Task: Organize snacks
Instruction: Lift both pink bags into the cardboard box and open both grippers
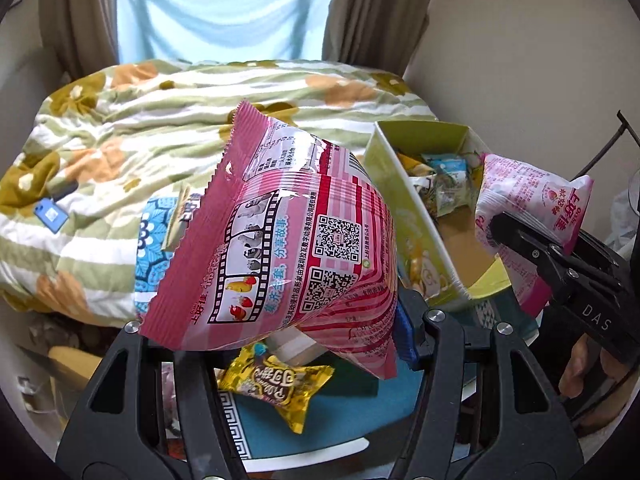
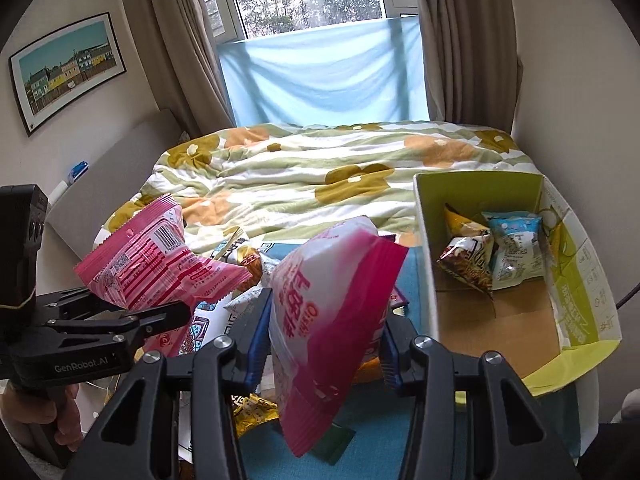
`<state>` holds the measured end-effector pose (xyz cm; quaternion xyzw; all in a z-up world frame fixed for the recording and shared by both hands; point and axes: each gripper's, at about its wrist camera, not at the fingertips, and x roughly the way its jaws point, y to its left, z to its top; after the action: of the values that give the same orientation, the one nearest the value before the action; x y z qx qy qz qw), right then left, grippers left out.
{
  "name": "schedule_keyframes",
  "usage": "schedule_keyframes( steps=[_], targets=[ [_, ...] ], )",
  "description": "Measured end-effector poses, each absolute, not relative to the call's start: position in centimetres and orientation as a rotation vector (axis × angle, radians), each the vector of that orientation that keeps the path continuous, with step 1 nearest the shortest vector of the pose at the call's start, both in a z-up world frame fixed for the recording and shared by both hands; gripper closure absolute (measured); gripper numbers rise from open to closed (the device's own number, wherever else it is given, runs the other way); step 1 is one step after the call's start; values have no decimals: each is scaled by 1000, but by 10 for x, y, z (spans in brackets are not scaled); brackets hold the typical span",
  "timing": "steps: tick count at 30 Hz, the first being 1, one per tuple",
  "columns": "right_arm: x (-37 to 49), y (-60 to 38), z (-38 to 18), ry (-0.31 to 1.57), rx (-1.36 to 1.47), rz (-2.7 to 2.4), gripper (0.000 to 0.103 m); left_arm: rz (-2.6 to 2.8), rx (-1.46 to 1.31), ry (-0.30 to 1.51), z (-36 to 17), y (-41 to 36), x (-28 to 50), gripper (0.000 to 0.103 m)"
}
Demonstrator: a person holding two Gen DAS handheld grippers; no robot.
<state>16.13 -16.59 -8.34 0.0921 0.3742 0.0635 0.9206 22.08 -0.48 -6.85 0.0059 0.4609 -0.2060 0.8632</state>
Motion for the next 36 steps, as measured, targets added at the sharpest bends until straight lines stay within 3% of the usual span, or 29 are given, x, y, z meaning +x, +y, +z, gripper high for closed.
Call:
schedule_keyframes(
  steps=[8,20,22,24,25,36],
  targets=[
    [153,-260,-76,754,196,74,60,-508,5,984,-77,-118,227,47],
    [167,-371,-110,804,227,56,60,-523,46,1131,-157,-256,258,47],
    [171,-382,-117,823,222,66,60,-470,72,1137,-168,-264,260,40],
    [175,-390,-123,839,218,79,60,-430,77,1153,-176,-266,260,14],
    [177,-393,-127,847,219,86,60,-424,64,1153,-177,-265,259,11],
    [195,-406,-139,904,240,163,60,-355,24,1122,-158,-245,238,11]
  ],
)
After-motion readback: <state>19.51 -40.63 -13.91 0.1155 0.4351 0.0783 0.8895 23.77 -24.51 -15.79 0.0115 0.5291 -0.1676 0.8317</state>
